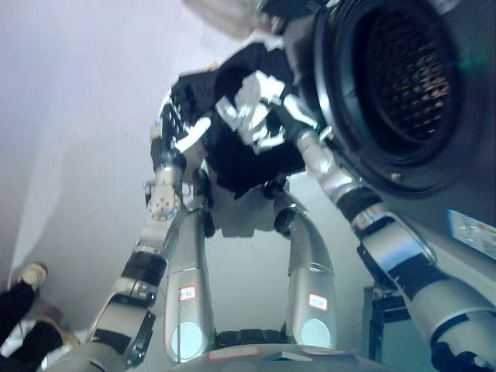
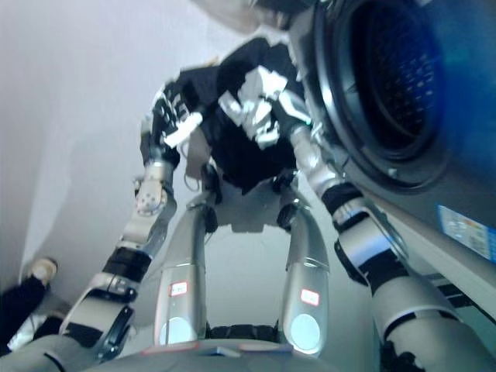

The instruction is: Put the clothes in the basket into the washing machine.

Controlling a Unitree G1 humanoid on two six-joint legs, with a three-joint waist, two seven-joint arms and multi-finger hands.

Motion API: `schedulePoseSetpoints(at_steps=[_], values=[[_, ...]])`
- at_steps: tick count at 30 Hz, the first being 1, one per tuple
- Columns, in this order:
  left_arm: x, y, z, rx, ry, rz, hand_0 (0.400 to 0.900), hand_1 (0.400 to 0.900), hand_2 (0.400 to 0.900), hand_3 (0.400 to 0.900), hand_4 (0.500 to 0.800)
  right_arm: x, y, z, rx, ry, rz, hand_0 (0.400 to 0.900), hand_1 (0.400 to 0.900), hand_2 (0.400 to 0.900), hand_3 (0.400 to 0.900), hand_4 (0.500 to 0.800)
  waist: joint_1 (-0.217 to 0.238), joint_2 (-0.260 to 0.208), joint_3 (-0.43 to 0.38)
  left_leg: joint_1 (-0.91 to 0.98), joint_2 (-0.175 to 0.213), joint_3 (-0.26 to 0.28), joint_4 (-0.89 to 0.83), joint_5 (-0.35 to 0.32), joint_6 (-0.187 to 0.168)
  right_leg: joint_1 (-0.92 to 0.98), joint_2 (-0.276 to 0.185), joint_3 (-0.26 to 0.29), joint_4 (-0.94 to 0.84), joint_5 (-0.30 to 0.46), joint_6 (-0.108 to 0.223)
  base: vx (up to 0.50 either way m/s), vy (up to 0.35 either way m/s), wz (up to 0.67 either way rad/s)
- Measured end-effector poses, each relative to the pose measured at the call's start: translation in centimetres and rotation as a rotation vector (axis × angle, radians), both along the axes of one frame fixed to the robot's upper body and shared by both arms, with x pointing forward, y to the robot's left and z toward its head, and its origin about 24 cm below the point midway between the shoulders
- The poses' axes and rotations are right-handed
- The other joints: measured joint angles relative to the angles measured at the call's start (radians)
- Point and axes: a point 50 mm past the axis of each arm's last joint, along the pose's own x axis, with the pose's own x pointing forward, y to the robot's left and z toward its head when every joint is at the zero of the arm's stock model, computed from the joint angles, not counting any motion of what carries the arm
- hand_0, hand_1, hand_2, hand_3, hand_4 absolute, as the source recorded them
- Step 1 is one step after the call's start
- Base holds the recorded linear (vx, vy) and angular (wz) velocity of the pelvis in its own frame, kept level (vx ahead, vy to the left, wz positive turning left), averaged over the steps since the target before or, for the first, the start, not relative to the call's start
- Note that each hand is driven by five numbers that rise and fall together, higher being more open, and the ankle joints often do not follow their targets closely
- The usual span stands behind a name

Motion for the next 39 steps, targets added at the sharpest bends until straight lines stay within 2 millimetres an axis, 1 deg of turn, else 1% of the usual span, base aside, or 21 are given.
schedulePoseSetpoints(at_steps=[3, 6, 9, 11, 12, 13, 15, 17, 19, 20, 21, 27, 31, 32, 34, 36, 37, 38, 39], values=[[0.0, -0.4, 2.0, 0.005, -0.081, -0.005, 0.900, 0.900, 0.900, 0.900, 0.800, 0.7, -1.5, 1.1, -0.059, -0.045, -0.089, 0.900, 0.900, 0.900, 0.900, 0.800, 0.034, -0.001, 0.006, -0.121, -0.011, -0.027, 0.084, -0.017, 0.004, -0.115, -0.040, -0.004, 0.112, -0.043, -0.010, -0.05, -0.002, 0.21], [-0.2, -0.4, 3.4, 0.012, -0.143, 0.007, 0.900, 0.900, 0.900, 0.900, 0.800, 1.0, -2.5, 1.4, -0.100, -0.058, -0.156, 0.900, 0.900, 0.900, 0.900, 0.800, 0.059, 0.000, 0.009, -0.230, -0.019, -0.043, 0.154, -0.027, 0.008, -0.212, -0.074, -0.008, 0.196, -0.074, -0.019, -0.04, -0.017, 0.25], [-0.6, -0.7, 4.6, 0.020, -0.198, -0.004, 0.900, 0.900, 0.900, 0.900, 0.800, 1.0, -3.5, 1.9, -0.080, -0.107, -0.217, 0.900, 0.900, 0.900, 0.900, 0.800, 0.071, 0.007, 0.015, -0.326, -0.040, -0.060, 0.223, -0.042, 0.011, -0.302, -0.119, -0.003, 0.284, -0.102, -0.027, -0.05, 0.020, 0.16], [-0.8, -1.0, 5.3, 0.021, -0.238, -0.020, 0.900, 0.900, 0.900, 0.900, 0.800, 1.1, -4.1, 2.7, -0.054, -0.148, -0.252, 0.900, 0.900, 0.900, 0.900, 0.800, 0.078, 0.011, 0.017, -0.378, -0.050, -0.065, 0.255, -0.046, 0.015, -0.352, -0.141, 0.001, 0.321, -0.106, -0.031, -0.02, 0.018, 0.13], [-0.9, -1.2, 5.6, 0.022, -0.248, -0.030, 0.900, 0.900, 0.900, 0.900, 0.800, 1.1, -4.4, 3.0, -0.046, -0.162, -0.270, 0.900, 0.900, 0.900, 0.900, 0.800, 0.081, 0.012, 0.017, -0.400, -0.052, -0.067, 0.270, -0.048, 0.018, -0.377, -0.152, 0.008, 0.339, -0.110, -0.036, 0.00, 0.011, 0.12], [-1.1, -1.4, 5.7, 0.023, -0.257, -0.037, 0.900, 0.900, 0.900, 0.900, 0.800, 1.1, -4.3, 2.9, -0.044, -0.165, -0.270, 0.900, 0.900, 0.900, 0.900, 0.800, 0.084, 0.013, 0.018, -0.421, -0.053, -0.068, 0.288, -0.052, 0.023, -0.396, -0.158, 0.015, 0.353, -0.111, -0.036, 0.01, 0.004, 0.09], [-1.2, -1.5, 5.8, 0.018, -0.264, -0.037, 0.900, 0.900, 0.900, 0.900, 0.800, 1.2, -4.2, 3.6, -0.041, -0.188, -0.273, 0.900, 0.900, 0.900, 0.900, 0.800, 0.084, 0.013, 0.018, -0.447, -0.056, -0.067, 0.310, -0.055, 0.027, -0.423, -0.165, 0.023, 0.373, -0.113, -0.037, 0.01, 0.011, 0.04], [-1.3, -1.3, 5.7, 0.016, -0.259, -0.031, 0.900, 0.900, 0.900, 0.900, 0.800, 1.1, -4.3, 3.4, -0.042, -0.191, -0.280, 0.900, 0.900, 0.900, 0.900, 0.800, 0.084, 0.014, 0.018, -0.460, -0.067, -0.068, 0.321, -0.056, 0.030, -0.437, -0.177, 0.029, 0.387, -0.115, -0.036, 0.01, 0.027, 0.03], [-1.5, -1.0, 5.2, 0.011, -0.245, -0.022, 0.900, 0.900, 0.900, 0.900, 0.800, 1.1, -4.3, 3.3, -0.040, -0.185, -0.285, 0.900, 0.900, 0.900, 0.900, 0.800, 0.085, 0.016, 0.019, -0.467, -0.069, -0.071, 0.340, -0.062, 0.032, -0.441, -0.183, 0.029, 0.403, -0.121, -0.038, 0.00, 0.022, 0.01], [-1.7, -0.8, 5.0, 0.014, -0.240, -0.019, 0.900, 0.900, 0.900, 0.900, 0.800, 1.1, -4.3, 3.1, -0.040, -0.182, -0.284, 0.790, 0.790, 0.790, 0.790, 0.734, 0.085, 0.016, 0.019, -0.470, -0.068, -0.074, 0.350, -0.066, 0.032, -0.441, -0.186, 0.029, 0.412, -0.126, -0.037, -0.01, 0.031, 0.02], [-1.8, -0.7, 4.8, 0.017, -0.235, -0.018, 0.900, 0.900, 0.900, 0.900, 0.800, 1.1, -4.4, 2.9, -0.040, -0.176, -0.286, 0.400, 0.400, 0.400, 0.400, 0.500, 0.086, 0.016, 0.019, -0.472, -0.071, -0.075, 0.359, -0.069, 0.034, -0.441, -0.190, 0.028, 0.422, -0.130, -0.038, -0.01, 0.036, 0.01], [-2.0, -0.2, 4.0, -0.004, -0.197, -0.017, 0.900, 0.900, 0.900, 0.900, 0.800, 1.0, -4.7, 2.6, -0.042, -0.158, -0.302, 0.400, 0.400, 0.400, 0.400, 0.500, 0.100, 0.021, 0.020, -0.477, -0.069, -0.086, 0.419, -0.091, 0.033, -0.438, -0.194, 0.035, 0.473, -0.152, -0.044, 0.00, 0.008, -0.01], [-2.0, -0.2, 4.0, -0.003, -0.196, -0.018, 0.900, 0.900, 0.900, 0.900, 0.800, 0.9, -4.7, 1.6, -0.026, -0.126, -0.293, 0.400, 0.400, 0.400, 0.400, 0.500, 0.100, 0.025, 0.021, -0.477, -0.068, -0.084, 0.440, -0.099, 0.036, -0.438, -0.197, 0.043, 0.491, -0.157, -0.047, 0.02, 0.010, -0.06], [-2.0, -0.2, 4.0, -0.004, -0.196, -0.018, 0.900, 0.900, 0.900, 0.900, 0.800, 0.8, -4.6, 1.7, -0.025, -0.131, -0.287, 0.400, 0.400, 0.400, 0.400, 0.500, 0.097, 0.025, 0.021, -0.477, -0.067, -0.083, 0.441, -0.099, 0.036, -0.438, -0.197, 0.045, 0.491, -0.157, -0.047, 0.00, 0.000, 0.00], [-1.9, -0.3, 4.0, -0.007, -0.196, -0.019, 0.900, 0.900, 0.900, 0.900, 0.800, 0.6, -4.9, 1.0, -0.003, -0.120, -0.286, 0.400, 0.400, 0.400, 0.400, 0.500, 0.092, 0.025, 0.021, -0.475, -0.067, -0.082, 0.437, -0.098, 0.038, -0.439, -0.193, 0.050, 0.486, -0.157, -0.047, 0.00, 0.000, 0.00], [-1.9, -0.3, 4.0, -0.013, -0.195, -0.017, 0.900, 0.900, 0.900, 0.900, 0.800, 0.5, -5.1, 1.2, 0.035, -0.135, -0.283, 0.400, 0.400, 0.400, 0.400, 0.500, 0.085, 0.024, 0.021, -0.470, -0.066, -0.074, 0.424, -0.095, 0.041, -0.439, -0.192, 0.053, 0.476, -0.156, -0.046, -0.01, -0.026, -0.08], [-1.9, -0.4, 4.0, -0.022, -0.198, -0.017, 0.900, 0.900, 0.900, 0.900, 0.800, 0.3, -5.4, 1.7, 0.056, -0.156, -0.278, 0.400, 0.400, 0.400, 0.400, 0.500, 0.081, 0.023, 0.020, -0.463, -0.064, -0.067, 0.405, -0.089, 0.043, -0.435, -0.190, 0.051, 0.461, -0.150, -0.044, -0.02, -0.038, -0.15], [-1.9, -0.4, 3.9, -0.029, -0.191, -0.011, 0.900, 0.900, 0.900, 0.900, 0.800, 0.1, -5.0, 1.8, 0.080, -0.164, -0.243, 0.400, 0.400, 0.400, 0.400, 0.500, 0.077, 0.023, 0.020, -0.450, -0.065, -0.058, 0.380, -0.078, 0.050, -0.423, -0.185, 0.045, 0.434, -0.136, -0.033, -0.04, -0.035, -0.16], [-1.9, -0.3, 3.8, -0.031, -0.185, -0.004, 0.900, 0.900, 0.900, 0.900, 0.800, -0.2, -5.1, 2.0, 0.099, -0.177, -0.224, 0.400, 0.400, 0.400, 0.400, 0.500, 0.068, 0.021, 0.021, -0.430, -0.059, -0.053, 0.356, -0.070, 0.048, -0.402, -0.174, 0.037, 0.404, -0.125, -0.031, -0.05, 0.005, -0.34]])
